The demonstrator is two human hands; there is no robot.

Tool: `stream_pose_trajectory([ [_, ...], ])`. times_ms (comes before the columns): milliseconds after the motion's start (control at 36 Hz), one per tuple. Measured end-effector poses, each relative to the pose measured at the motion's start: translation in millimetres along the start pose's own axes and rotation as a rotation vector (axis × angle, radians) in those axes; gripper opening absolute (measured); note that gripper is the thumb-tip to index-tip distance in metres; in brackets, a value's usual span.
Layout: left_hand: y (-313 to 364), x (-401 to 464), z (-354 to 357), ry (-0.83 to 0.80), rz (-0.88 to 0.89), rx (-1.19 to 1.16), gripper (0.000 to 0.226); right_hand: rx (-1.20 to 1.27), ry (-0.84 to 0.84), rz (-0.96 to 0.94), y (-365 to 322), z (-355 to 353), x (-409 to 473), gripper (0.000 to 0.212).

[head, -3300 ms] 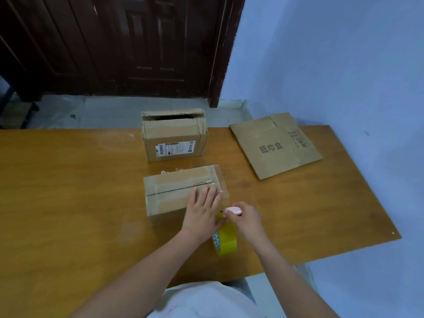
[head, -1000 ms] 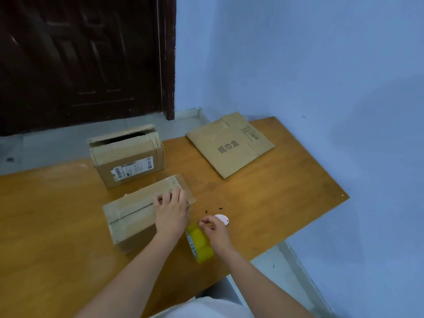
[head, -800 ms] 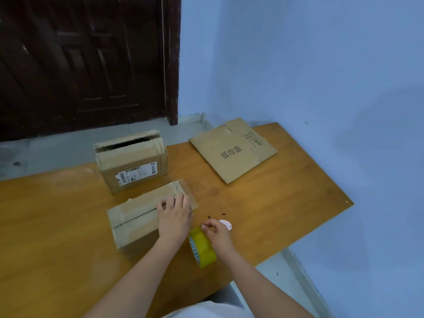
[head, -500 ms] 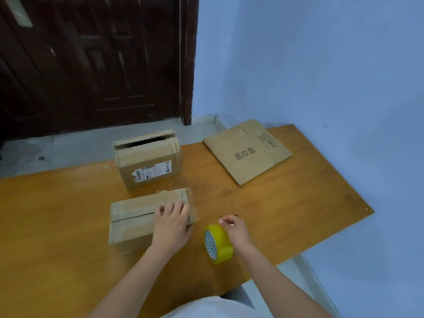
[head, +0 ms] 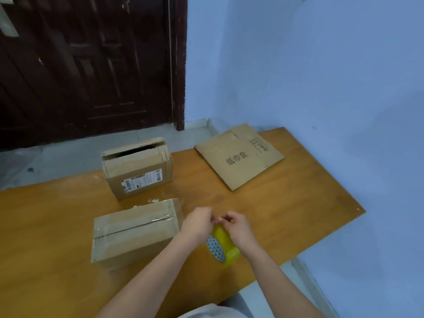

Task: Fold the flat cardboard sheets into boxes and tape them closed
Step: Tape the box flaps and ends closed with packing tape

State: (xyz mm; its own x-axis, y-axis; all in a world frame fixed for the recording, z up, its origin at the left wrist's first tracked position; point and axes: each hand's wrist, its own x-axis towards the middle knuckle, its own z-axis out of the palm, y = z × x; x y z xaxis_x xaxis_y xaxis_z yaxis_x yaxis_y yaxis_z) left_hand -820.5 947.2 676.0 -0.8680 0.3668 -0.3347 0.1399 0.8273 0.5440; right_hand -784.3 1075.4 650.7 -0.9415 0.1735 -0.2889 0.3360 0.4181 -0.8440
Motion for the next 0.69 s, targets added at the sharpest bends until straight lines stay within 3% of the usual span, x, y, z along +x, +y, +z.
stream_pose_trajectory([
  [167, 6, 20, -16, -0.044, 0.047, -0.099, 0.008, 0.043, 0.043, -0.007, -13, -14, 1, 0.025],
  [250, 3, 29, -26, -0.073, 0.026, -0.201, 0.017, 0.159, 0.025, 0.027, -17, -18, -3, 0.009],
  [361, 2, 39, -38, -0.030, -0.056, -0.133, 0.010, 0.518, -0.060, 0.094, -8, -17, -12, 0.046],
  [472, -7, 57, -44, 0.010, -0.190, -0.186, 0.004, 0.538, -0.191, 0.144, 4, -15, -14, 0.045],
  [556, -15, 72, -45, -0.006, -0.239, -0.183, 0.016, 0.543, -0.272, 0.071, 9, -6, -12, 0.028],
  [694, -19, 91, -40, -0.038, -0.240, -0.022, 0.022, 0.580, -0.135, 0.085, -1, 12, 5, 0.010],
])
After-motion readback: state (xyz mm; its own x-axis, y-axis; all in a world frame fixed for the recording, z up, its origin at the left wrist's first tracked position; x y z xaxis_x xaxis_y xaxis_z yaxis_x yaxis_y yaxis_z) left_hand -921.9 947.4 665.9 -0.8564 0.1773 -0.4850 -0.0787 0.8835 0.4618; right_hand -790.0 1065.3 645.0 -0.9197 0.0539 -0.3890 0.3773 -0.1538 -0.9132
